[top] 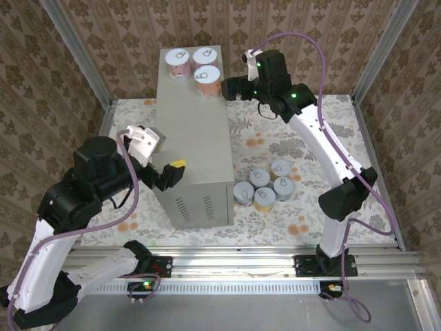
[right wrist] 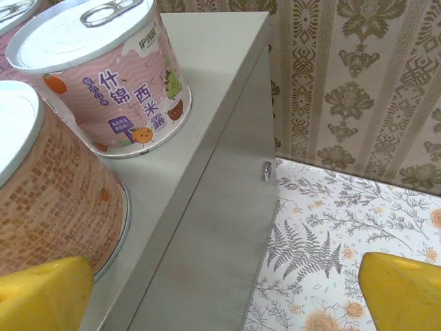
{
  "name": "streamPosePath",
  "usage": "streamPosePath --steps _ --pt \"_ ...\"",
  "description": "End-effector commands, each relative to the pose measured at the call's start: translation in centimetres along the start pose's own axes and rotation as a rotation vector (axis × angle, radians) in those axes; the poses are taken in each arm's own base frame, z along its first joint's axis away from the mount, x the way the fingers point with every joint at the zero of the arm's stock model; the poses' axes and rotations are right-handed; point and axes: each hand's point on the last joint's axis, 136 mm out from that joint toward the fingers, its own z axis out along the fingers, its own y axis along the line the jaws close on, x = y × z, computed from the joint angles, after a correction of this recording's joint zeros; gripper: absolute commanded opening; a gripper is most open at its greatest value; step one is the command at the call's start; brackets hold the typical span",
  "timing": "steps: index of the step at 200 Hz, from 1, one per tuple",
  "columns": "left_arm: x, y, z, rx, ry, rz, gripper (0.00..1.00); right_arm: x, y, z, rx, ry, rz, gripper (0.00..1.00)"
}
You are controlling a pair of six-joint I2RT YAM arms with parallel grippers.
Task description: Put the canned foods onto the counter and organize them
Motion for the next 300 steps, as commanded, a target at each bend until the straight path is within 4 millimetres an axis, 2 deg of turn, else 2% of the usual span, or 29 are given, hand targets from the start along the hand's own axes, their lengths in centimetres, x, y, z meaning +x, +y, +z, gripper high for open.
streamPosePath --steps 1,123,207,244,265,300 --pt "-1.2 0.2 -0.8 -0.010 -0.041 -0.003 1.00 0.1 -0.2 0.7 -0.002 0.019 0.009 1.00" --pt "-1.0 0.3 -1.2 -0.015 -0.044 -0.002 1.00 1.2 -0.2 2.2 -0.008 0.055 0.010 1.00" --pt "-1.1 0.3 -1.2 -0.015 -0.044 -0.005 1.00 1.6 -0.4 2.2 0.001 0.067 0.008 1.00" --pt "-1.2 0.2 -1.3 -0.011 -0.046 -0.005 1.00 1.0 -0.8 0.6 0.030 0.045 0.000 1.00" --pt "-1.4 0.1 -1.3 -0.001 -0.050 -0.006 1.00 0.6 -1.2 -1.2 0.051 0.022 -0.002 1.00" --pt "-1.6 0.0 -1.4 0.005 -0.056 -0.009 1.00 1.5 -1.9 -4.4 0.082 0.011 0.002 1.00"
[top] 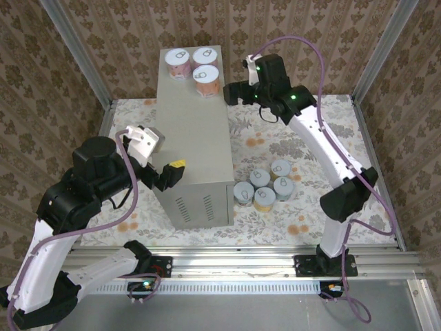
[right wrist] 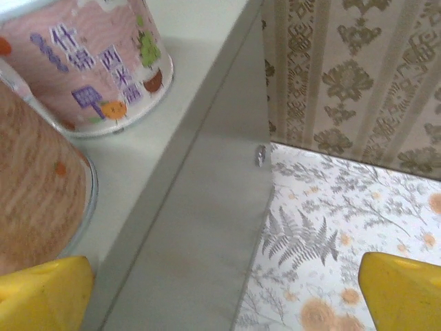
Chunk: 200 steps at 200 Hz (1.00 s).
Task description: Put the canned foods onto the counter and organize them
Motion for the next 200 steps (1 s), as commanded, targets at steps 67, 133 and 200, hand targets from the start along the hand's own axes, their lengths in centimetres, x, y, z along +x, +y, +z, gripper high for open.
streamPosePath --steps 67,133,200 --pt "-1.6 -0.5 -0.2 0.039 -0.039 -0.022 1.00 6.8 -2.2 -11.6 0.098 -0.005 0.031 1.00" --pt "-3.7 -2.4 1.4 0.165 -0.081 -0.064 1.00 19.7 -4.8 -13.9 0.233 0.177 0.165 1.00" --pt "-3.9 -3.9 2.9 0.233 -0.075 -0.075 1.00 30.9 -9.7 -15.6 0.476 0.335 0.310 1.00"
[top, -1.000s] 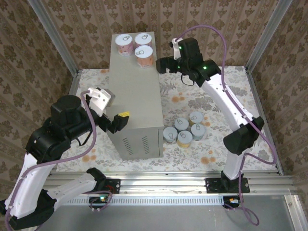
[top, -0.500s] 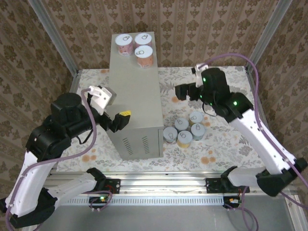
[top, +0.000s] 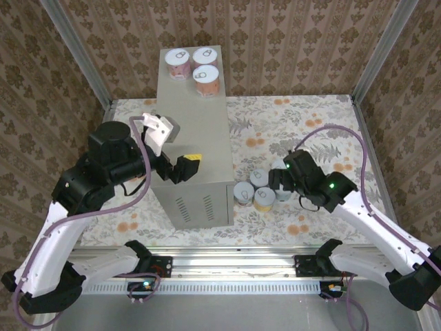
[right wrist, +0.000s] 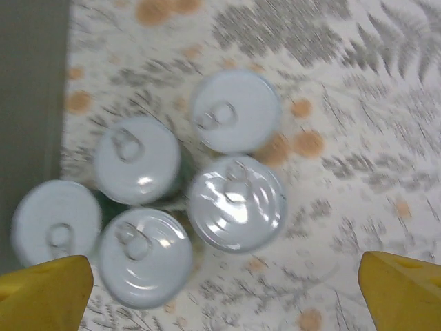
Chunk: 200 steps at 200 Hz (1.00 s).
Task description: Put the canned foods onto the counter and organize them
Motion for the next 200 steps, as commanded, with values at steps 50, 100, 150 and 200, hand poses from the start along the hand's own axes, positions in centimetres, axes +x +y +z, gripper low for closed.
streamPosePath --steps 50,100,150,200 --pt "-1.0 -0.9 0.9 0.044 -0.028 -0.002 1.00 6.4 -4.2 1.3 0.152 0.072 0.120 1.00" --pt "-0.6 -0.7 0.8 0.032 -0.023 -0.002 1.00 9.0 -4.8 2.6 0.212 0.137 0.076 1.00" --pt "-0.4 -0.5 0.8 0.020 -0.016 0.008 1.00 9.0 -3.1 5.3 0.206 0.149 0.051 1.00" --pt "0.0 -0.2 0.6 -0.001 -0.002 0.014 1.00 7.6 -1.9 7.6 0.215 0.140 0.045 1.00"
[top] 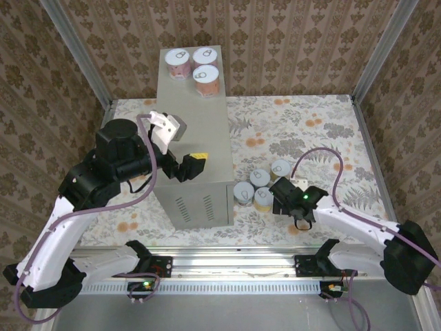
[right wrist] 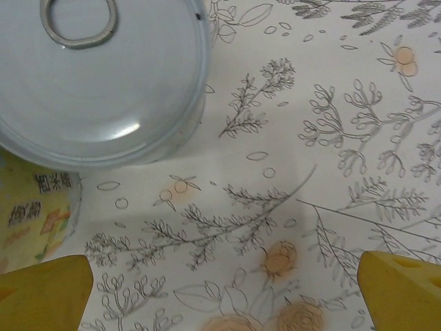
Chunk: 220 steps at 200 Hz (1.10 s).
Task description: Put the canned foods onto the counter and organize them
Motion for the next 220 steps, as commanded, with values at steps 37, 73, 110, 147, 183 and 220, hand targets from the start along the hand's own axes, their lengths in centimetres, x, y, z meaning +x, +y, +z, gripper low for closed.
streamPosePath --steps 37,73,110,147,183,220 --pt "0.5 0.3 -0.2 -0.023 0.014 0.017 1.00 -3.8 1.4 1.2 -0.023 -0.077 0.037 0.99" --pt "0.6 0.5 0.4 -0.031 0.025 0.020 1.00 -5.5 2.1 1.8 -0.056 -0.092 0.052 0.98" --pt "0.6 0.7 1.0 -0.032 0.037 0.021 1.00 -6.6 3.0 2.6 -0.090 -0.096 0.054 0.96" --pt "0.6 0.8 1.2 -0.035 0.044 0.023 1.00 -7.6 3.4 3.5 -0.107 -0.095 0.044 0.95" --pt "0.6 0.9 1.3 -0.039 0.047 0.023 1.00 -8.6 4.1 4.2 -0.145 -0.089 0.040 0.95" --pt "0.4 0.9 1.3 -0.042 0.043 0.025 1.00 -9.4 4.1 3.9 -0.140 -0.099 0.024 0.85"
